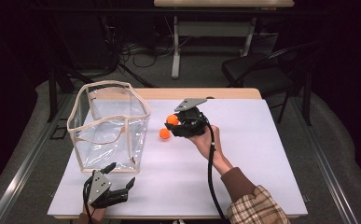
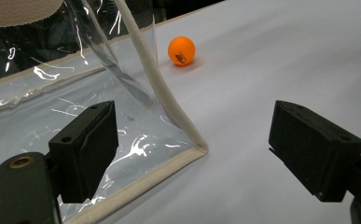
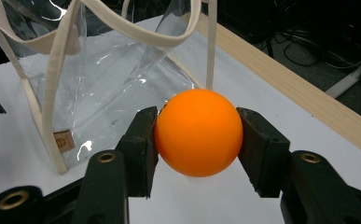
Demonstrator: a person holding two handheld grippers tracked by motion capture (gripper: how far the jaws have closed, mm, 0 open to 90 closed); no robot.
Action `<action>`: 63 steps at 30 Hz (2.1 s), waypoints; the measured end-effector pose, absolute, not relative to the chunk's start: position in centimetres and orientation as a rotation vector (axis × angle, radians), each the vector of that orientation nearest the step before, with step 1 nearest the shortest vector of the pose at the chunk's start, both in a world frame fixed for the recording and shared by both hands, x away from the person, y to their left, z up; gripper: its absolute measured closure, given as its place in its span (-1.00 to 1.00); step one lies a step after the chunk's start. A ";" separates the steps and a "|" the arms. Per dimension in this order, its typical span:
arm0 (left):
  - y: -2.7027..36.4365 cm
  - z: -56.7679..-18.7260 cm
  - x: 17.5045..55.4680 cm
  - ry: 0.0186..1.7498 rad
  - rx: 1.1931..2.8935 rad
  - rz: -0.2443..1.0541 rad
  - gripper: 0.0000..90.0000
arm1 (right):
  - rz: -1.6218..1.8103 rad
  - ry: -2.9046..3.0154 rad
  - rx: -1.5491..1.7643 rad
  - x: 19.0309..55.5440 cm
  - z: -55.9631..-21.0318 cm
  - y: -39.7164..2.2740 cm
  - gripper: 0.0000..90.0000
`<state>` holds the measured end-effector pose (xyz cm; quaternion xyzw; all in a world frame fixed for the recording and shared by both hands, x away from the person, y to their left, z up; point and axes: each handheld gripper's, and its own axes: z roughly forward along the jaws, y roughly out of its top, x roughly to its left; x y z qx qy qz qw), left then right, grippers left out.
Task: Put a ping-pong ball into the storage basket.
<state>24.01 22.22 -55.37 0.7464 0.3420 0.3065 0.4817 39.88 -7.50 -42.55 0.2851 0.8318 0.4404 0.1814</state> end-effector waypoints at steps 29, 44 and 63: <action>22.2 -55.4 24.1 0.834 1.819 0.742 -0.65 | 1.246 2.369 0.773 41.3 -40.2 -4.9 0.14; 22.2 -55.4 24.1 0.833 1.822 0.742 -0.65 | 1.255 2.374 0.776 42.5 -38.8 -3.8 0.14; 22.3 -55.4 24.1 0.835 1.817 0.741 -0.65 | 1.226 2.385 0.728 43.4 -36.8 -0.7 0.14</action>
